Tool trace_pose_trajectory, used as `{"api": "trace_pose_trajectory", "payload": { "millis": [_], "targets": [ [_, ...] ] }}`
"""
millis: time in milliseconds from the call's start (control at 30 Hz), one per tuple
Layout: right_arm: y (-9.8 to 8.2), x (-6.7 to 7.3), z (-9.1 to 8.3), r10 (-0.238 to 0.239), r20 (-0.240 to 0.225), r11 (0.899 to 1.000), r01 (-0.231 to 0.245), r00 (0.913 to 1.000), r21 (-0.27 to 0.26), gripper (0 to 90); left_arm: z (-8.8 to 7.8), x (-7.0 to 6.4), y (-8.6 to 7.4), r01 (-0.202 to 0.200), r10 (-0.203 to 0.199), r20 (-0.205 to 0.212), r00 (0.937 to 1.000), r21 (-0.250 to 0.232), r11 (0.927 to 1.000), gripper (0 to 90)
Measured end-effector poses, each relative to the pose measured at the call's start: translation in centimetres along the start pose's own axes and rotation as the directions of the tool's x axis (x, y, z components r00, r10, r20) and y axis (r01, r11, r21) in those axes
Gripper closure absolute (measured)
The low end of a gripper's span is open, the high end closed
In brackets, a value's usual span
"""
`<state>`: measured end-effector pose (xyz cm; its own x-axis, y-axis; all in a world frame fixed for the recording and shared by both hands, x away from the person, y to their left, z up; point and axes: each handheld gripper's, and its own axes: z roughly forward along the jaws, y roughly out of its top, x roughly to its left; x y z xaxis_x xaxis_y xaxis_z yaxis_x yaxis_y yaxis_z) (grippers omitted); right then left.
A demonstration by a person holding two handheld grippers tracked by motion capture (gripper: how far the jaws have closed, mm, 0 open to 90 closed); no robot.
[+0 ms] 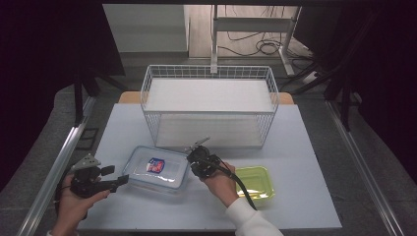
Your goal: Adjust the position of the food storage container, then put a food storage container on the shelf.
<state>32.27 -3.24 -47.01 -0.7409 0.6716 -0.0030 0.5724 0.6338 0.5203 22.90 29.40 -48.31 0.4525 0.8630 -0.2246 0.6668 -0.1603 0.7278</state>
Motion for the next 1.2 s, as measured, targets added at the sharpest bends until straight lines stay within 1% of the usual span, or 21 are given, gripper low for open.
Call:
{"api": "trace_pose_trajectory", "payload": {
  "millis": [300, 500, 567, 600, 667, 700, 733, 800, 867, 900, 933, 967, 1000, 1033, 1067, 1100, 1133, 1200],
  "targets": [
    [0.6, -0.1, 0.7, 0.029, 0.004, 0.999, -0.029, 0.9996, -0.014, 89.1, -0.4, 0.1, 0.3, 0.007, -0.007, 0.006, 1.0000, -0.018, 0.9998, 28.8],
    [0.9, -0.1, 1.3, 0.046, 0.009, 0.999, -0.046, 0.9989, -0.022, 89.0, -0.3, 0.2, 0.9, 0.008, -0.007, 0.025, 0.9997, -0.027, 0.9996, 28.1],
    [0.9, -0.2, 1.3, 0.049, 0.005, 0.998, -0.049, 0.9988, -0.028, 89.0, -0.3, 0.2, 1.0, 0.009, -0.008, 0.030, 0.9995, -0.029, 0.9995, 27.6],
    [0.7, -0.3, 0.9, 0.056, 0.008, 0.997, -0.055, 0.9984, -0.051, 89.0, -0.2, 0.4, 1.1, 0.013, -0.012, 0.035, 0.9993, -0.026, 0.9996, 27.3],
    [0.7, -0.3, 0.7, 0.062, 0.001, 0.996, -0.062, 0.9981, -0.057, 89.0, -0.2, 0.5, 1.1, 0.018, -0.017, 0.037, 0.9992, -0.025, 0.9995, 26.9],
    [0.4, -0.4, 0.2, 0.080, -0.024, 0.994, -0.082, 0.9965, -0.071, 88.6, -0.2, 0.8, 1.3, 0.028, -0.027, 0.037, 0.9989, -0.025, 0.9993, 26.2],
    [0.3, -0.5, 0.1, 0.081, -0.026, 0.994, -0.083, 0.9964, -0.070, 87.7, -0.2, 0.9, 1.4, 0.032, -0.031, 0.035, 0.9989, -0.026, 0.9992, 25.0],
    [0.0, -0.5, -0.2, 0.084, -0.039, 0.994, -0.086, 0.9957, -0.072, 82.1, -0.2, 1.0, 1.6, 0.037, -0.036, 0.037, 0.9987, -0.028, 0.9989, 23.7],
    [-0.4, -0.6, -0.6, 0.103, -0.069, 0.991, -0.108, 0.9923, -0.078, 72.6, -0.2, 1.1, 1.7, 0.038, -0.037, 0.044, 0.9984, -0.024, 0.9990, 22.0],
    [-0.4, -0.6, -0.6, 0.103, -0.069, 0.991, -0.108, 0.9923, -0.078, 72.6, -0.2, 1.1, 1.8, 0.040, -0.038, 0.051, 0.9980, -0.020, 0.9990, 22.0],
    [-0.7, -0.7, -0.9, 0.119, -0.092, 0.988, -0.128, 0.9886, -0.092, 57.6, -0.1, 1.1, 2.0, 0.044, -0.043, 0.061, 0.9972, -0.016, 0.9989, 19.5],
    [-0.7, -0.7, -1.1, 0.125, -0.096, 0.986, -0.134, 0.9875, -0.097, 55.1, 0.0, 1.2, 2.2, 0.048, -0.047, 0.070, 0.9964, -0.011, 0.9988, 18.6],
    [-0.7, -0.7, -1.1, 0.125, -0.096, 0.986, -0.134, 0.9875, -0.097, 55.1, 0.0, 1.2, 2.3, 0.052, -0.051, 0.075, 0.9959, -0.009, 0.9986, 18.6],
    [-0.8, -0.8, -1.2, 0.131, -0.101, 0.984, -0.142, 0.9862, -0.105, 51.1, 0.1, 1.3, 2.4, 0.055, -0.055, 0.082, 0.9952, -0.005, 0.9985, 18.1],
    [-1.0, -0.9, -1.5, 0.156, -0.124, 0.977, -0.171, 0.9800, -0.124, 40.6, 0.2, 1.3, 2.5, 0.060, -0.060, 0.087, 0.9944, 0.001, 0.9982, 17.3],
    [-1.0, -0.9, -1.5, 0.156, -0.124, 0.977, -0.171, 0.9800, -0.124, 40.6, 0.2, 1.3, 2.5, 0.060, -0.060, 0.087, 0.9944, 0.001, 0.9982, 17.0],
    [-1.2, -1.1, -1.8, 0.169, -0.134, 0.974, -0.187, 0.9765, -0.132, 36.2, 0.3, 1.4, 2.6, 0.059, -0.059, 0.090, 0.9942, 0.003, 0.9982, 16.7],
    [-1.3, -1.1, -1.9, 0.170, -0.137, 0.973, -0.189, 0.9758, -0.136, 34.6, 0.4, 1.4, 2.7, 0.061, -0.062, 0.093, 0.9937, 0.009, 0.9981, 16.5]
  ]
}}
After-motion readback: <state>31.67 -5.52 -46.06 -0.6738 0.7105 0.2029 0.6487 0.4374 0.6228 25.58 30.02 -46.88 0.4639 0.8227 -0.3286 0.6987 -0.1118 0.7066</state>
